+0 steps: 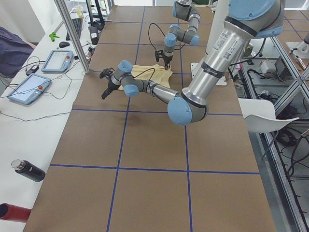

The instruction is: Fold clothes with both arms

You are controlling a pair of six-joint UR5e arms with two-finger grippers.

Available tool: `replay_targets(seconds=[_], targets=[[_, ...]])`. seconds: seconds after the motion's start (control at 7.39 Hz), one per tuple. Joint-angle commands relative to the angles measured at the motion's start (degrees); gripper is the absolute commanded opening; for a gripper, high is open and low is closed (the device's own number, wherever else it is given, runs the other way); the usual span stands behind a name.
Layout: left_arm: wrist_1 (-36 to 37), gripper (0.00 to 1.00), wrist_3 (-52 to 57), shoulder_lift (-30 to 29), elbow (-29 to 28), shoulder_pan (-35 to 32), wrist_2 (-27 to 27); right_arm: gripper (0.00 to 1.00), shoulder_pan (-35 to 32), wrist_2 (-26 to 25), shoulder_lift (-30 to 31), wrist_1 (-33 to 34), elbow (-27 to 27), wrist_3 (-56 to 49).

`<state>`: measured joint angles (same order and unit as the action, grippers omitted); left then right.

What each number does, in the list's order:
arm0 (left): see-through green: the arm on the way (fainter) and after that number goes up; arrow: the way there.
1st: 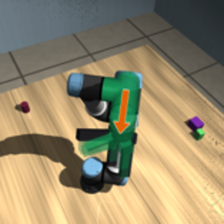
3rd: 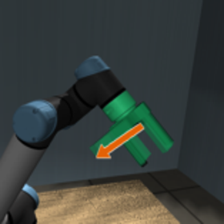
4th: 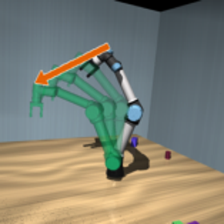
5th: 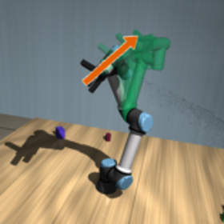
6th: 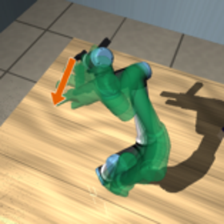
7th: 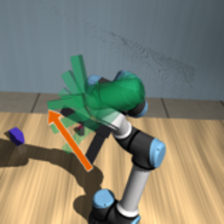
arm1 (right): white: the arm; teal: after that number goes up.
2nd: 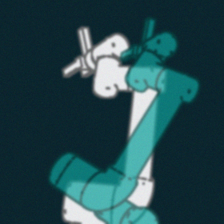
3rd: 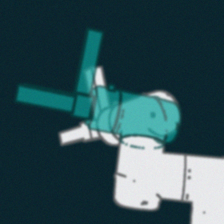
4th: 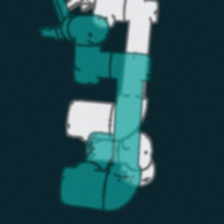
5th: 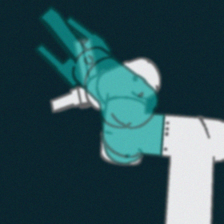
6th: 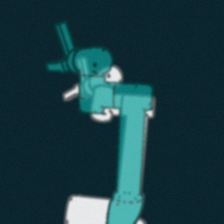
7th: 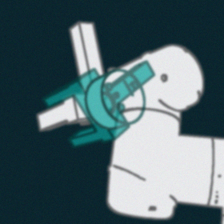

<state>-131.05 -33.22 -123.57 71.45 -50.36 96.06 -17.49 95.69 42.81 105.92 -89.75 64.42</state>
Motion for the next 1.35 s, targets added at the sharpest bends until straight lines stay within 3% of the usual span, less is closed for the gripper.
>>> replay_targets(seconds=[0.0, 0.14, 0.41, 0.54, 0.81, 0.95, 1.08, 1.22], targets=[[0.0, 1.0, 0.0, 0.0, 0.0, 0.0, 0.0, 0.07, 0.1, -0.4, 0.1, 0.9, 0.0, 0.0], [0.0, 1.0, 0.0, 0.0, 0.0, 0.0, 0.0, 0.0, 0.1, -1.0, 0.1, 2.1, -0.1, 0.1], [0.0, 1.0, 0.0, -0.1, 0.1, 0.0, 0.5, 0.0, -0.3, -2.0, 1.9, 2.7, -1.2, 0.1], [-0.1, 1.0, 0.0, 0.0, 0.0, 0.0, 2.3, 0.0, -1.0, -2.1, 4.8, 2.7, -4.1, 0.1], [-0.1, 1.0, 0.0, 0.0, 0.0, 0.0, 2.5, 0.0, -0.8, -2.1, 13.8, 2.4, -15.1, 1.4], [-0.1, 1.0, 0.0, 0.0, 0.0, 0.0, 2.5, 0.0, 0.3, -2.3, 14.3, 2.1, -15.5, 5.4], [0.0, 1.0, 0.1, 0.0, 0.0, 0.0, 2.5, 0.37, 1.6, -4.0, 14.1, 1.8, -15.3, 9.7], [0.0, 1.0, 0.1, 0.0, 0.0, 0.0, 2.5, 0.99, 1.7, -4.5, 13.9, 1.8, -15.5, 9.9]])
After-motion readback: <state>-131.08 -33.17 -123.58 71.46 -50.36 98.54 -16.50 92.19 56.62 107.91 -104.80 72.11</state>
